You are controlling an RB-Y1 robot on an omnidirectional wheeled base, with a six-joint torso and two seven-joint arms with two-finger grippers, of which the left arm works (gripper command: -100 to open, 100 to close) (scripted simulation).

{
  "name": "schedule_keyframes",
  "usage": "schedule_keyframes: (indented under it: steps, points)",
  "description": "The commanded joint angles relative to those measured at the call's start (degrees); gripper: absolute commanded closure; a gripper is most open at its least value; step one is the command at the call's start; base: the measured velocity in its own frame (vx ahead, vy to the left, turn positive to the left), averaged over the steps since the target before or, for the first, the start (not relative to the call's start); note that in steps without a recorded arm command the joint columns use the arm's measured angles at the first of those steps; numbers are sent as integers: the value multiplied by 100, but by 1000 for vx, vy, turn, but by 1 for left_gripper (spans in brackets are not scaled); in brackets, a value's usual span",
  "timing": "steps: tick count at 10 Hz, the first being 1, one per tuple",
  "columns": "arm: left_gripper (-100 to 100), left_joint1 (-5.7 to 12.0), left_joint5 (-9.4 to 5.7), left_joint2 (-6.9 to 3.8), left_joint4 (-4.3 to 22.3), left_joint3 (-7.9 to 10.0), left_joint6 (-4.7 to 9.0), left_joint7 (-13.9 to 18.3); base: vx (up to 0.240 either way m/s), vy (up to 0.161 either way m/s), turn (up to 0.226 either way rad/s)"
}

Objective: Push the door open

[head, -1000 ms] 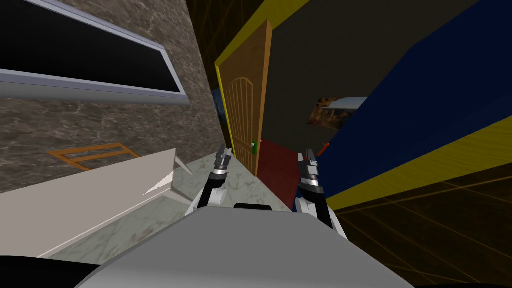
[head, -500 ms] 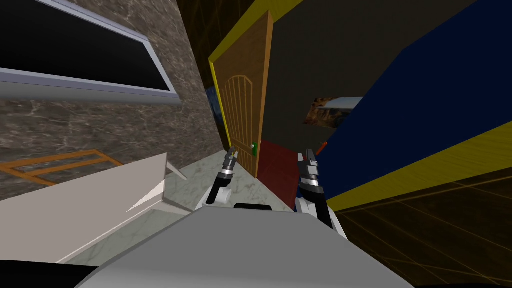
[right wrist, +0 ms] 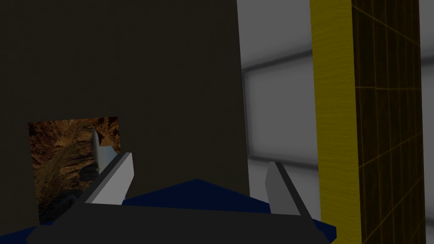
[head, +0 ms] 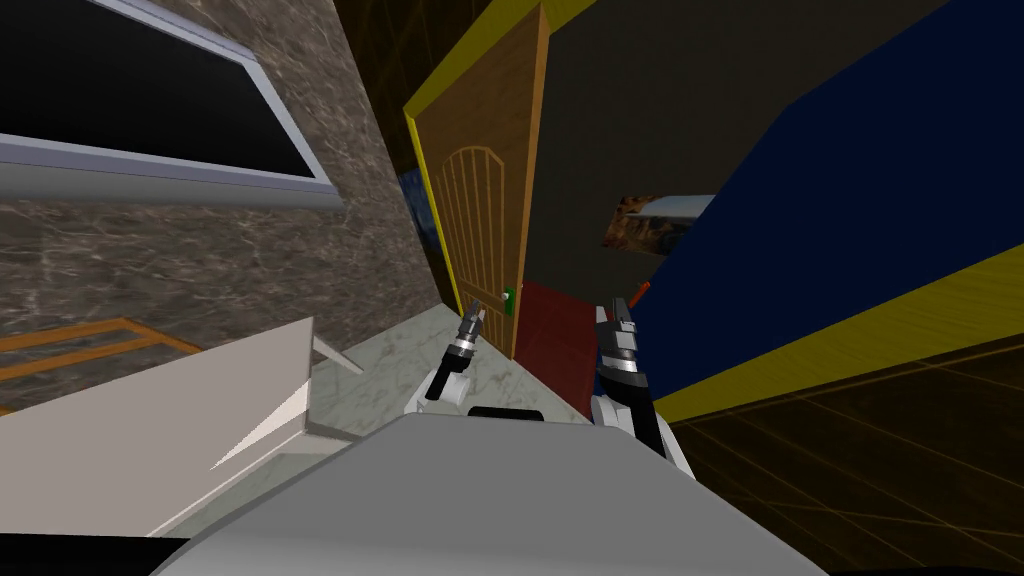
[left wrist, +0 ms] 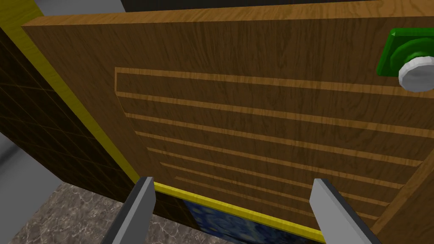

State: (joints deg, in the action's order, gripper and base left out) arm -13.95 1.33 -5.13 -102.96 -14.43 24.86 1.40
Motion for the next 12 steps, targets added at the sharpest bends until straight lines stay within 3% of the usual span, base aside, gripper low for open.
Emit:
schedule_keyframes:
  steps: [1, 4, 7, 12]
  points:
    - [-100, 124, 8, -6, 232, -82, -107, 46, 74, 119, -119]
    - [-100, 320, 23, -14, 662, -237, -260, 121, 68, 106, -112]
    - [-100, 618, 48, -14, 1315, -472, -494, 234, 112, 162, -180]
    - [-100, 872, 68, -4, 1870, -672, -692, 331, 67, 110, -90]
